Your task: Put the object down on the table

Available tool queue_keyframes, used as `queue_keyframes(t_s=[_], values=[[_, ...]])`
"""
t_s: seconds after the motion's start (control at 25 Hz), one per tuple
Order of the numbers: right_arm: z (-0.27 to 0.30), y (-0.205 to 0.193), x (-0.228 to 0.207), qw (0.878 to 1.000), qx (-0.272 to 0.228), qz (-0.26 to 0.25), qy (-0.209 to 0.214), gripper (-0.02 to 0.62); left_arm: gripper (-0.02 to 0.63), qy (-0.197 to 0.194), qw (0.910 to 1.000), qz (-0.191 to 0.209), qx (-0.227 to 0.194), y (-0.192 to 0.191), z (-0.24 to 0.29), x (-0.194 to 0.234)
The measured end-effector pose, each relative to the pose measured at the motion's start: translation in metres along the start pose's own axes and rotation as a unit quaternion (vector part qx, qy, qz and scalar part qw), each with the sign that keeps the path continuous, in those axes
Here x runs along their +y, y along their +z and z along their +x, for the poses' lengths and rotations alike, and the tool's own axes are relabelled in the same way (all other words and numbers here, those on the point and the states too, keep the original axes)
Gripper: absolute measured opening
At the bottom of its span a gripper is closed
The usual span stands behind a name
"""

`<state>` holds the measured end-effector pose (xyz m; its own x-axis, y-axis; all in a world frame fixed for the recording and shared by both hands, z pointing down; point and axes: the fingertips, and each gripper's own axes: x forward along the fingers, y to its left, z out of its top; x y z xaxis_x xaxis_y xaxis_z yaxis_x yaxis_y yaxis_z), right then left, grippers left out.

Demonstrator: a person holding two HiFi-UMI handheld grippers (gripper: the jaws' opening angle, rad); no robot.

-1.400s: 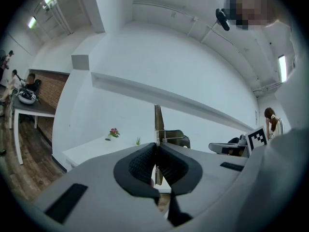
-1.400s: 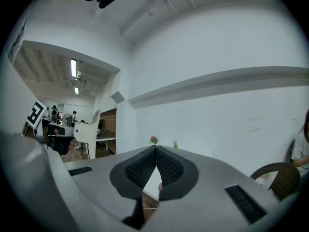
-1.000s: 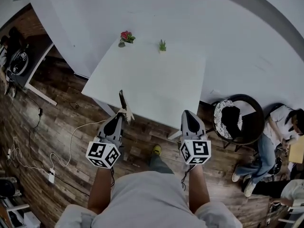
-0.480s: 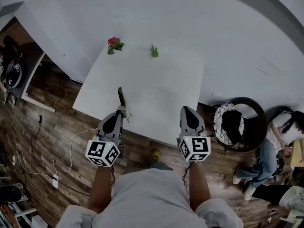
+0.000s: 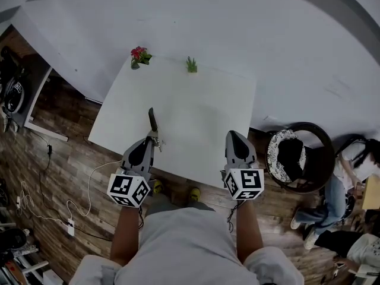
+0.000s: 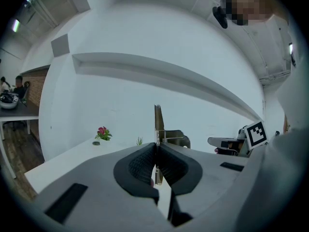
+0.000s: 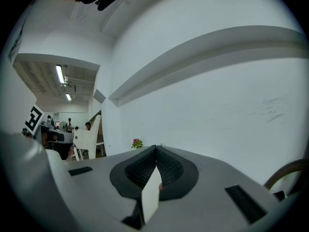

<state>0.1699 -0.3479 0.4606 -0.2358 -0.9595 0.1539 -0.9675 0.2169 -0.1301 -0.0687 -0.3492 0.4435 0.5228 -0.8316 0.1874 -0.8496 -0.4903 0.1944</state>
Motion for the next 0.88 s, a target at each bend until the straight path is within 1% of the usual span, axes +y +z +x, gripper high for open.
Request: queue_keyframes(t_s=[0.16, 0.36, 0.52, 0.68, 0.88], values=[[0.009, 0.006, 0.006, 1.000, -0.007, -0.007, -0.013, 0.008, 0.020, -0.014, 0.9999, 0.002, -0.002, 0.005, 0.009, 0.014], [0.025, 0.013, 0.017, 0.999, -0.014, -0.009, -0.043, 0.008, 0.020, -0.040, 0.9991, 0.013, 0.001, 0.014, 0.025, 0.038], [0.037, 0.014, 0.027, 0.998, -0.016, -0.008, -0.067, 0.009, 0.020, -0.059, 0.9976, 0.034, 0.012, 0.017, 0.040, 0.060], [0.050, 0.008, 0.037, 0.996, -0.011, -0.004, -0.084, 0.008, 0.020, -0.067, 0.9959, 0.055, 0.028, 0.020, 0.056, 0.083], [0.051, 0.001, 0.045, 0.994, -0.003, -0.005, -0.109, 0.009, 0.020, -0.090, 0.9903, 0.097, 0.044, 0.019, 0.071, 0.097]])
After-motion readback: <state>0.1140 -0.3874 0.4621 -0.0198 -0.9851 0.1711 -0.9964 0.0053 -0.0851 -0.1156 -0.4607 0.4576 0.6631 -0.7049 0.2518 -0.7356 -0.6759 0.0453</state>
